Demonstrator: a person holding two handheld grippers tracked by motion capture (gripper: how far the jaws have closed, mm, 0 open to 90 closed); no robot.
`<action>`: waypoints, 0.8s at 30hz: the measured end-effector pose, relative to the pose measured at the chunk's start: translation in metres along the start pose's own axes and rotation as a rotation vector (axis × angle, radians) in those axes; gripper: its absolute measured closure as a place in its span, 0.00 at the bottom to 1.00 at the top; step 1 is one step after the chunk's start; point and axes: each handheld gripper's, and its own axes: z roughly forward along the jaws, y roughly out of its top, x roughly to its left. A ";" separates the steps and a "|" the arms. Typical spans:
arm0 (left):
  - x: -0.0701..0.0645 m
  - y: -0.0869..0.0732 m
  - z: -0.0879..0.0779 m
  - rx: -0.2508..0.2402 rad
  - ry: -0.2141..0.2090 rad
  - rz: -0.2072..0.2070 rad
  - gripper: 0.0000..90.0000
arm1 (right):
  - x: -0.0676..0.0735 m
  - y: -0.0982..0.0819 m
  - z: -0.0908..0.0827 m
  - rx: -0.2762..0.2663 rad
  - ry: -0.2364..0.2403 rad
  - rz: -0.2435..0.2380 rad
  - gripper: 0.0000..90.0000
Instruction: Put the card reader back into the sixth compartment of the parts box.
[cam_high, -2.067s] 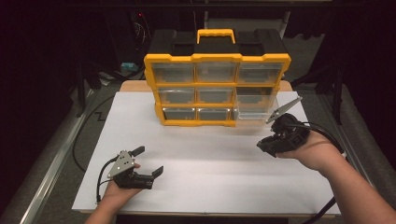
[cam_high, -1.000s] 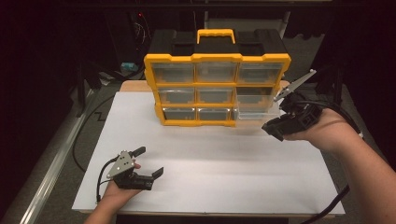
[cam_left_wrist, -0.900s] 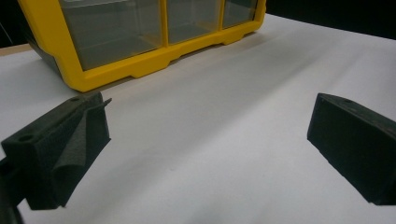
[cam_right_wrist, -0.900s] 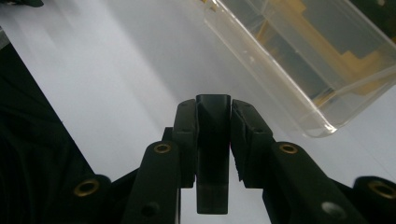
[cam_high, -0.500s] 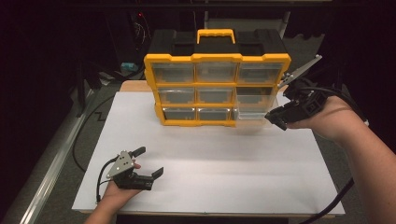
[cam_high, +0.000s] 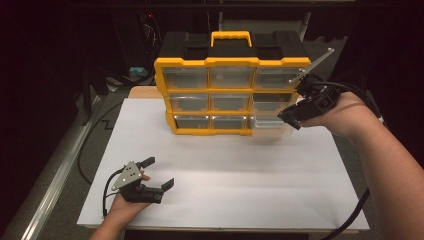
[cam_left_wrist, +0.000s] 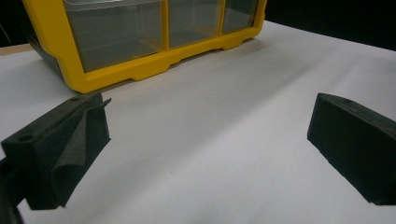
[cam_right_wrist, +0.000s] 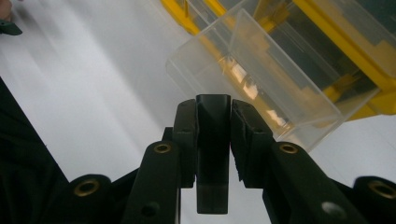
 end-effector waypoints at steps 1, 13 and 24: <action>0.000 0.000 0.000 0.000 -0.001 0.000 0.00 | -0.001 0.002 0.001 -0.001 0.004 0.000 0.82; 0.000 0.001 -0.002 0.001 -0.011 -0.012 0.00 | -0.005 0.020 0.011 0.006 0.005 -0.005 0.82; -0.001 0.001 -0.003 0.009 -0.025 -0.015 0.00 | -0.011 0.032 0.019 -0.001 -0.002 0.007 0.82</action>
